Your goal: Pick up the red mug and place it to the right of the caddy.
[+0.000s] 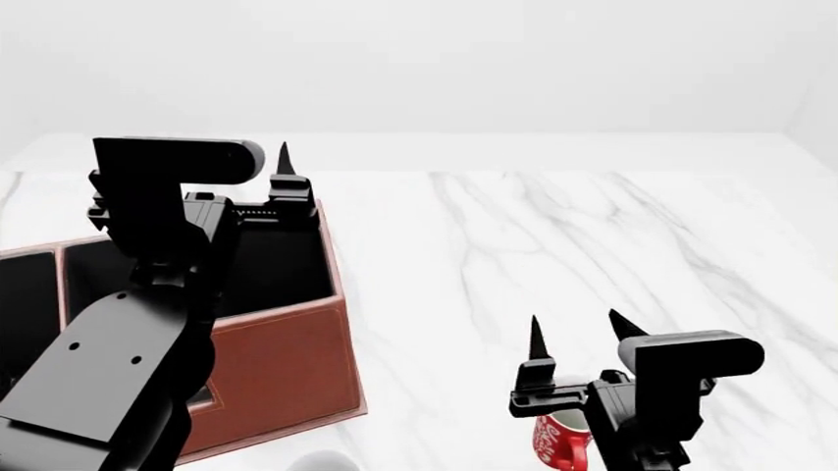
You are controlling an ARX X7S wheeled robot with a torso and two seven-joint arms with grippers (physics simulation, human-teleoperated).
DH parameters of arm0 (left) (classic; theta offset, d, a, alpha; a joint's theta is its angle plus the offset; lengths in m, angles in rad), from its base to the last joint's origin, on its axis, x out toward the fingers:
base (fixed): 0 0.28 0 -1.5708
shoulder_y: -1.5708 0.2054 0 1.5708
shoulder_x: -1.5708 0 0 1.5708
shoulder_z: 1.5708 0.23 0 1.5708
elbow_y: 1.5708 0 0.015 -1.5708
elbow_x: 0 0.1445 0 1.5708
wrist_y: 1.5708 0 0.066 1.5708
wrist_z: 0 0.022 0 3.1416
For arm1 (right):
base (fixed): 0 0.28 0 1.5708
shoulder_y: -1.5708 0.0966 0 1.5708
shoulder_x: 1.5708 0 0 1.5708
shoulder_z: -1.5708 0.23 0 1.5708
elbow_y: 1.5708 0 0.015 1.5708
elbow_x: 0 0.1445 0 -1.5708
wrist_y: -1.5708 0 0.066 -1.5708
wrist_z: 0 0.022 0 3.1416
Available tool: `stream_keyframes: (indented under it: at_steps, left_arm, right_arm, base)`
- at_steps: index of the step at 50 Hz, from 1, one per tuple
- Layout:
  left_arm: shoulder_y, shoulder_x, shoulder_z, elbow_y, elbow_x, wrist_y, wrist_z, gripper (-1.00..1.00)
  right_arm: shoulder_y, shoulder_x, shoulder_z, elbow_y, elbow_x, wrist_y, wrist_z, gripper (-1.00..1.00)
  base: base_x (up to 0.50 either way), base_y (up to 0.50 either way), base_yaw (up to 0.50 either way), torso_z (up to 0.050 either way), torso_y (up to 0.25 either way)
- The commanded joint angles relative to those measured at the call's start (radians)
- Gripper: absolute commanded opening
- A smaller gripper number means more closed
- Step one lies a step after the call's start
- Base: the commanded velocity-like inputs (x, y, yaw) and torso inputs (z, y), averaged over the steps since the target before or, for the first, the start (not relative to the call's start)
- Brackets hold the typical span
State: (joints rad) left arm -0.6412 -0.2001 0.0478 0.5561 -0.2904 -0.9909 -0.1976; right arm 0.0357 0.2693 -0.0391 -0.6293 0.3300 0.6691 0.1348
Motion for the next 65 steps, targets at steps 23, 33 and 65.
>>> stream_keyframes:
  at_steps: [23,33,65]
  left_arm:
    - [0.009,-0.011,0.011,0.006,-0.013,0.006,-0.017,1.00]
    - [0.010,-0.016,0.017,0.000,-0.014,0.013,-0.020,1.00]
    - [0.020,-0.026,0.031,-0.017,-0.022,0.039,-0.030,1.00]
  right_arm:
    - [-0.500,-0.035,0.064,0.012,-0.019,-0.173,0.051,1.00]
    - [-0.464,-0.030,0.044,0.064,0.006,-0.128,0.039,1.00]
    - [-0.314,-0.024,0.009,0.190,0.040,-0.106,0.010,1.00]
  base:
    - [0.00,0.00,0.00,0.000,0.000]
    - [0.00,0.00,0.00,0.000,0.000]
    - [0.00,0.00,0.00,0.000,0.000]
